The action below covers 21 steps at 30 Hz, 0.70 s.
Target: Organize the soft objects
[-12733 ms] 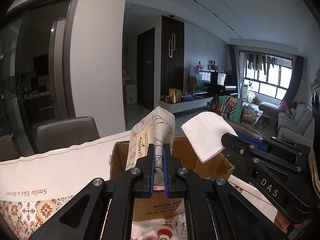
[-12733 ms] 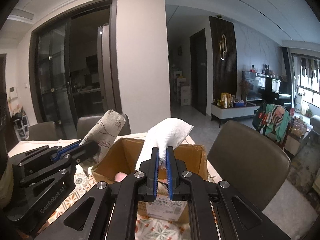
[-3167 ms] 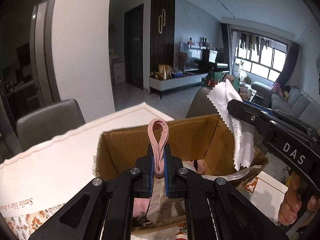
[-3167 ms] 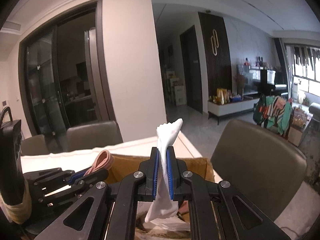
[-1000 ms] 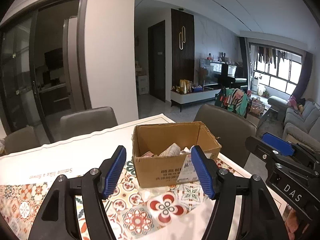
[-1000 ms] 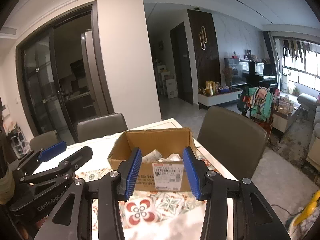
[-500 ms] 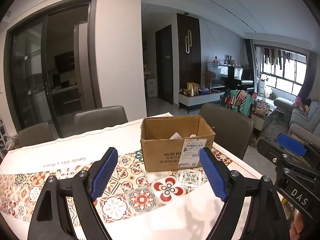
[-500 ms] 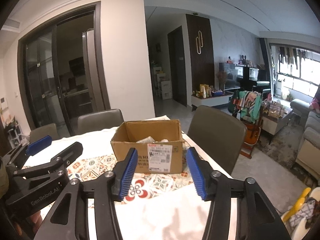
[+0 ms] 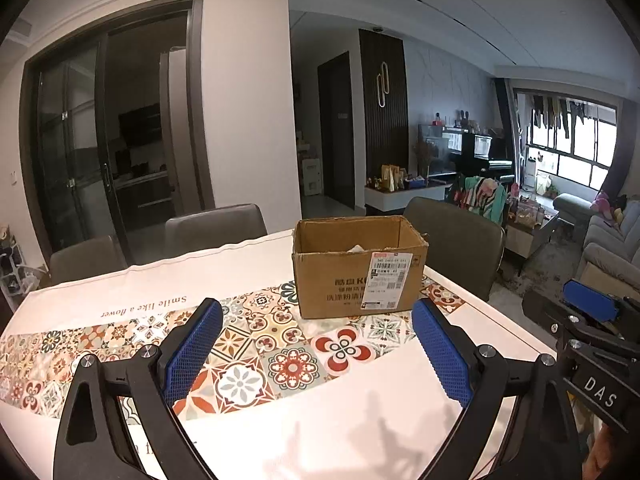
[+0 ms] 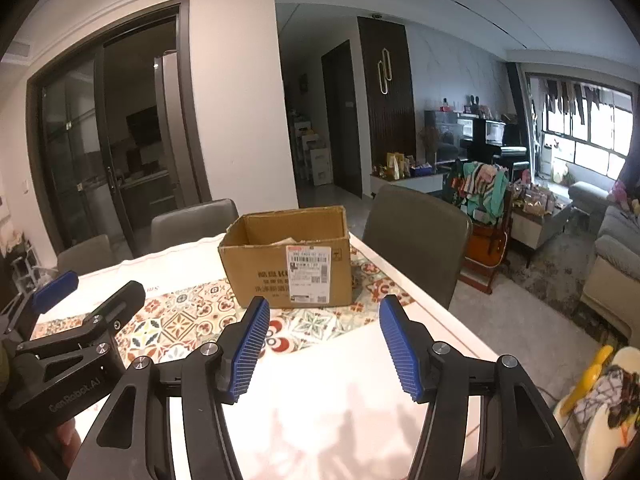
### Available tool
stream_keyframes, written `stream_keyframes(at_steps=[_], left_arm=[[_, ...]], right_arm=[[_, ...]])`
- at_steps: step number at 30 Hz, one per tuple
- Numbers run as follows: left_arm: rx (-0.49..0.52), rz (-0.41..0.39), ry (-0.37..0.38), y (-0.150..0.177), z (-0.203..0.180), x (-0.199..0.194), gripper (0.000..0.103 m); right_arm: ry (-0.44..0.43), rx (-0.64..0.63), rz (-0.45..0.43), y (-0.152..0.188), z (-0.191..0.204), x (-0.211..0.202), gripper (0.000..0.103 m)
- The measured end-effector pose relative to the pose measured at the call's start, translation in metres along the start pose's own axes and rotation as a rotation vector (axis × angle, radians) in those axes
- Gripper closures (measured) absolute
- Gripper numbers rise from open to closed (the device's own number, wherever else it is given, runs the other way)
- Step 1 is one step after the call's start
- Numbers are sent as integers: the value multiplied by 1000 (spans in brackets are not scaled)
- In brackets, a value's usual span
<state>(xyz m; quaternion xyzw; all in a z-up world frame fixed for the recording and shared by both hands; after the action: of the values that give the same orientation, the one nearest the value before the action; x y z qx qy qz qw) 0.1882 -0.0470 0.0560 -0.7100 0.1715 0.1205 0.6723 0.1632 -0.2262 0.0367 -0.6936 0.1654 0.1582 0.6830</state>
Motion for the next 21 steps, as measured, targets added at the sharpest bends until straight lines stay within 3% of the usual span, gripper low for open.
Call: stream_keyframes(at_steps=[21], left_arm=[[-14, 2, 18, 10, 5, -25, 0]], right_arm=[[-10, -13, -1, 11, 10, -23, 44]])
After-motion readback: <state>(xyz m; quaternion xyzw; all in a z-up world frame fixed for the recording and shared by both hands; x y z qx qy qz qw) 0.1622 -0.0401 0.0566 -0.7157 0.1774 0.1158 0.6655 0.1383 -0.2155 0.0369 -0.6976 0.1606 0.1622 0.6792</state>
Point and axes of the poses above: each gripper's, at about its wrist camera, not at the fingertips, and x roughly the way its jaws point, z to its left, y to its underside, the point moved 7 cm from there along x, roughly the way its jaws point, and after that the axes turned 8 degrees about -x, right-handed, at the moved point
